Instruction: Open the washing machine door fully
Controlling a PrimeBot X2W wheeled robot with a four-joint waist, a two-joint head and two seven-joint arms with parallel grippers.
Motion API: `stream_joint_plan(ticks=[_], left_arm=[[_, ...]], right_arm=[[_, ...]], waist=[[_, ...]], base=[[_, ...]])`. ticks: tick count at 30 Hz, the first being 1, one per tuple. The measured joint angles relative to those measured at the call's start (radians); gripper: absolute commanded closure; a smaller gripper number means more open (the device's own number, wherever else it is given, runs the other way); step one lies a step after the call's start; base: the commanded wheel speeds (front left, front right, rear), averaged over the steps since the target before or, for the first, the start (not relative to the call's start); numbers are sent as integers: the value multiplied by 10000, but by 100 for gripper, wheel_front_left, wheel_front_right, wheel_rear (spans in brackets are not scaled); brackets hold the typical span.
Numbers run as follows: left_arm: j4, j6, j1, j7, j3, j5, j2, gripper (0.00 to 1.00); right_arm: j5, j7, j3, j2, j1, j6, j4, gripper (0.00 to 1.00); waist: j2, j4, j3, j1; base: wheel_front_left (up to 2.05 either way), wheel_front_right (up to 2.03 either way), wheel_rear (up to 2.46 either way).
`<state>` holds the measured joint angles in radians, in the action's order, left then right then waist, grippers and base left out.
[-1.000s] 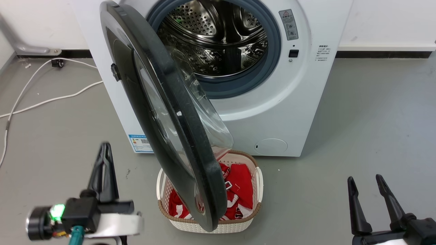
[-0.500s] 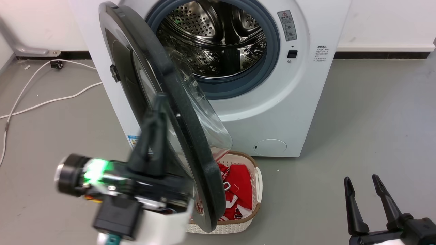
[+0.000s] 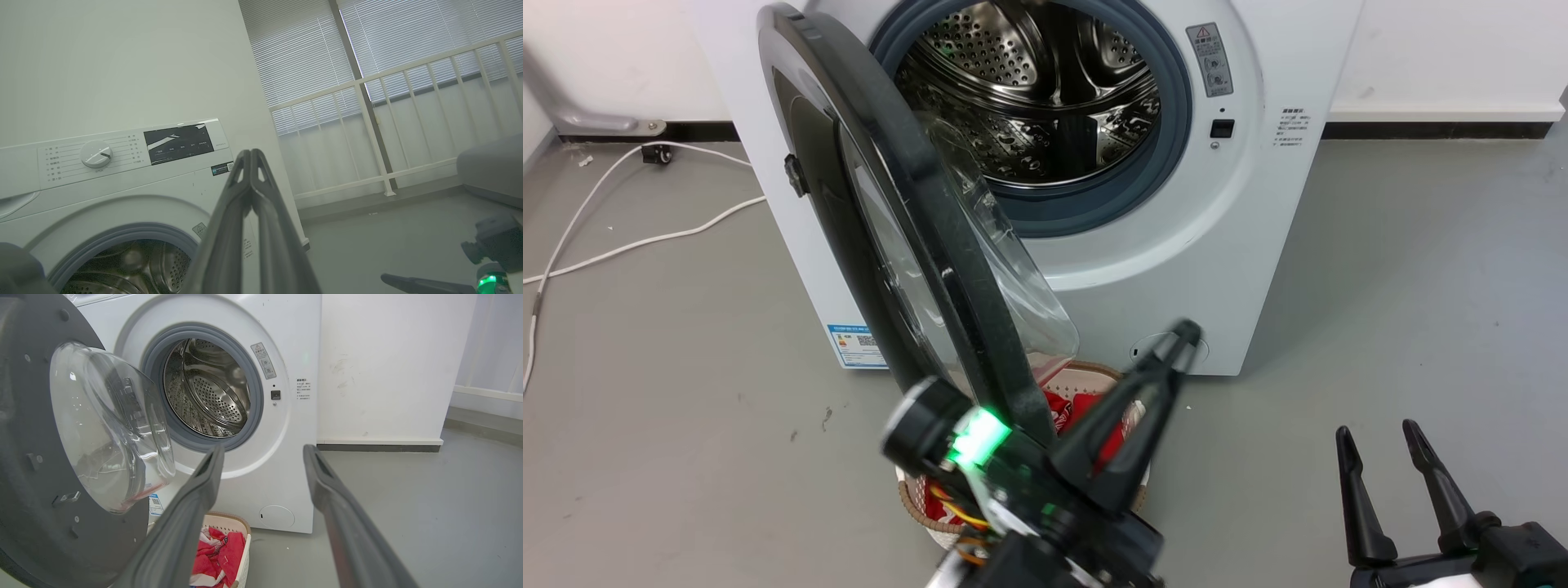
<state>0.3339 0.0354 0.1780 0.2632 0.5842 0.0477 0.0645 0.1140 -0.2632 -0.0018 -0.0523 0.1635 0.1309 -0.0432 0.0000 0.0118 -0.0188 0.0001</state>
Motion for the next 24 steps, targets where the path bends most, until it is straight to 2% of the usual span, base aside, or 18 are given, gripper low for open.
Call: stream_joint_plan(ticks=[12,24], left_arm=[[-1183,-4,-392,-2,1089,-276,-15,100],[-3055,-343,-1011,-2,727,-765,272,100]], right_arm=[[8,0,56,0,-80,0,59,0],[-54,0,165,0,-212,0,199,0]], waist=[[0,33,136,0],[0,-65,350,0]], base=[[0,0,0],[0,0,0]])
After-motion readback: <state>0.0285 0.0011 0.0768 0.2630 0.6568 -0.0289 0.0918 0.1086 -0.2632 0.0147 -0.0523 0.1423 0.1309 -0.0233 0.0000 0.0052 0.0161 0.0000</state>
